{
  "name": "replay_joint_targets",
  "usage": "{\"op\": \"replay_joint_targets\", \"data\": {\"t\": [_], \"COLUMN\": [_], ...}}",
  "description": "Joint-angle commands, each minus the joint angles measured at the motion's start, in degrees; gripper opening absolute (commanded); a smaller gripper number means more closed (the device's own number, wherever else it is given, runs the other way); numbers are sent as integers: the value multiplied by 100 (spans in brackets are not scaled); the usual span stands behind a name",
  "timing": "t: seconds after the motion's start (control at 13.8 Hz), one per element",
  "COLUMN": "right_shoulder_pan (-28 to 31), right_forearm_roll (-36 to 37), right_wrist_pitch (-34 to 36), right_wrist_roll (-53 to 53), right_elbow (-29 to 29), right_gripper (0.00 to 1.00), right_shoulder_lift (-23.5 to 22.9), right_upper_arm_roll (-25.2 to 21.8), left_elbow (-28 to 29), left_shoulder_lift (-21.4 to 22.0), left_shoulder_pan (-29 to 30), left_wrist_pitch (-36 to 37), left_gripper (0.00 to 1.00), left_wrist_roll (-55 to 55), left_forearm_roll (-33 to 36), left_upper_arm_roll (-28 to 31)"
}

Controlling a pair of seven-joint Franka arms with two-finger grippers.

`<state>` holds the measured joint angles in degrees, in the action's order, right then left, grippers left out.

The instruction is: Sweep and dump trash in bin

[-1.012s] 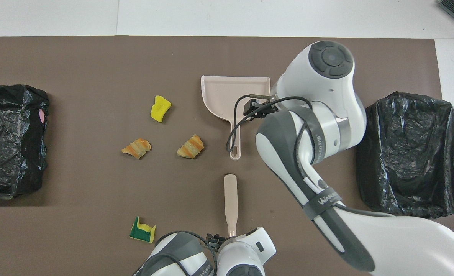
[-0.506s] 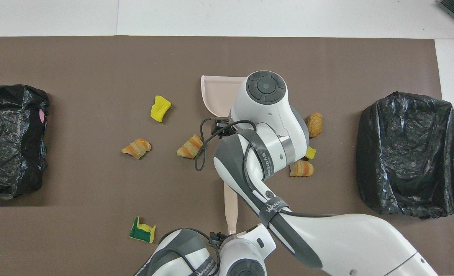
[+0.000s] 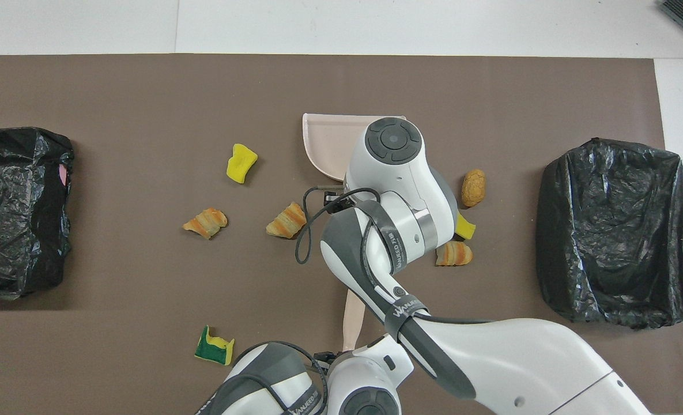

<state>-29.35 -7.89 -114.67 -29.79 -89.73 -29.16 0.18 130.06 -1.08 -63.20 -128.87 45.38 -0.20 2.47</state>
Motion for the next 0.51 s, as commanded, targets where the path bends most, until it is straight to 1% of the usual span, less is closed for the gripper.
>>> {"op": "replay_joint_targets", "data": {"t": [0.0, 0.14, 0.22, 0.29, 0.43], "right_shoulder_pan": [-10, 87, 96, 105, 279], "right_forearm_roll": [-3, 357, 419, 420, 376], "right_wrist_pitch": [-21, 216, 226, 226, 322], "right_wrist_roll": [228, 377, 378, 456, 1278], "right_elbow": [-133, 95, 131, 131, 96], "right_gripper": [0, 0, 0, 0, 0], "right_shoulder_lift": [104, 104, 121, 243, 559], "right_upper_arm_roll": [-36, -18, -18, -79, -88], "left_elbow": [-42, -42, -42, -42, -51], "left_shoulder_lift": [283, 398, 389, 354, 284], "left_shoulder_pan": [185, 412, 510, 711, 1098], "left_wrist_pitch": [449, 590, 565, 547, 460], "left_gripper": [0, 0, 0, 0, 0], "left_wrist_roll": [7, -20, -124, -291, -590], "left_forearm_roll": [38, 38, 38, 38, 47], "left_upper_arm_roll": [16, 17, 17, 17, 16]}}
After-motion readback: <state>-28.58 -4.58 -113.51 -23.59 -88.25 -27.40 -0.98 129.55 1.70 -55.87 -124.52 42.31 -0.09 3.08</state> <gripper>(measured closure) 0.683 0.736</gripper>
